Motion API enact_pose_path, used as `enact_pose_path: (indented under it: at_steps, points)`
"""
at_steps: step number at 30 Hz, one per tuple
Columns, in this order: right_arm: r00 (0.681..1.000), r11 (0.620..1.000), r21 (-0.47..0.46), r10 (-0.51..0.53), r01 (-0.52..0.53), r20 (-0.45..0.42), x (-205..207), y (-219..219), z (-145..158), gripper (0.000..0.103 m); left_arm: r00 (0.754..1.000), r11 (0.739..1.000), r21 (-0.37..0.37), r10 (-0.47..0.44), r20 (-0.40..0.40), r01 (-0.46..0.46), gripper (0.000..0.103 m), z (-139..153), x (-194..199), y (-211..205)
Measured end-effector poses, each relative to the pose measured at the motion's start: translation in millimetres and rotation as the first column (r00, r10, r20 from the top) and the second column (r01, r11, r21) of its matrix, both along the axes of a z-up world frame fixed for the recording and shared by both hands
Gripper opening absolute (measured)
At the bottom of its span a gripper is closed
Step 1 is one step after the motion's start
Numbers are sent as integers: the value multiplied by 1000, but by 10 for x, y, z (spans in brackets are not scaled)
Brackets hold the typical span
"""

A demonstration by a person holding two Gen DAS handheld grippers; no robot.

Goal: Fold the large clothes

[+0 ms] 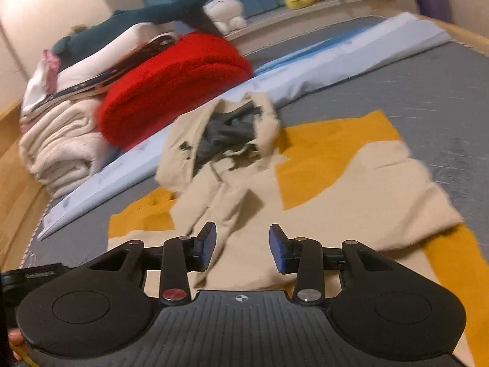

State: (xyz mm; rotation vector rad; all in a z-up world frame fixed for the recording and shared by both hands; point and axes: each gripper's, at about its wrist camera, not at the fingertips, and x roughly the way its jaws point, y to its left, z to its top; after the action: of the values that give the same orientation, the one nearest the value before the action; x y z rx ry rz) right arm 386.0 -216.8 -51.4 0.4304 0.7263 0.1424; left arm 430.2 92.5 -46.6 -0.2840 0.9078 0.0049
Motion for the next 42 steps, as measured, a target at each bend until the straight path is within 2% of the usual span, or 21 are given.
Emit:
enact_pose_path:
  at_steps: [3, 10, 13, 23, 26, 27, 28, 30, 33, 35, 37, 38, 40, 42]
  points:
    - [999, 1000, -9, 20, -20, -35, 194, 89, -136, 41, 1000, 1000, 7, -19, -13, 20, 55, -91, 48, -115]
    - [993, 992, 121, 36, -21, -116, 426, 274, -397, 42, 999, 999, 8, -32, -34, 32, 55, -186, 138, -186]
    - [990, 988, 149, 50, -31, -129, 500, 391, -445, 42, 999, 999, 8, -32, -36, 33, 55, -181, 174, -165]
    - [978, 990, 131, 73, -48, -196, 732, 670, -782, 42, 999, 999, -41, -3, -45, 1, 55, -101, 240, 64]
    - [978, 989, 133, 83, -57, -193, 744, 709, -830, 42, 999, 999, -41, -6, -54, 4, 55, -120, 254, 75]
    - [979, 989, 131, 94, -70, -183, 746, 730, -826, 40, 998, 999, -42, -5, -56, 3, 55, -128, 258, 83]
    - [980, 988, 126, 108, -87, -167, 745, 760, -812, 27, 998, 999, -44, -3, -56, 1, 55, -129, 260, 89]
    - [986, 990, 89, 122, -112, -117, 726, 822, -749, 11, 998, 999, -48, 2, -56, -4, 55, -132, 266, 106]
    - [986, 985, 32, 169, -168, -2, 656, 928, -599, 4, 998, 998, -51, 16, -53, -19, 55, -126, 269, 149]
    - [964, 968, -30, 250, -248, 92, 575, 1050, -458, 3, 998, 998, -56, 29, -50, -32, 55, -115, 266, 193]
    - [899, 916, -151, 395, -371, 189, 431, 1256, -301, 3, 997, 996, -69, 55, -48, -58, 55, -106, 270, 281]
    - [859, 881, -193, 467, -432, 209, 366, 1346, -253, 3, 996, 994, -80, 73, -49, -77, 55, -102, 276, 337]
    - [801, 819, -233, 567, -524, 193, 294, 1474, -223, 4, 992, 988, -100, 113, -54, -118, 55, -103, 285, 453]
    - [777, 780, -254, 614, -571, 138, 264, 1568, -248, 8, 987, 981, -117, 149, -64, -156, 55, -116, 296, 562]
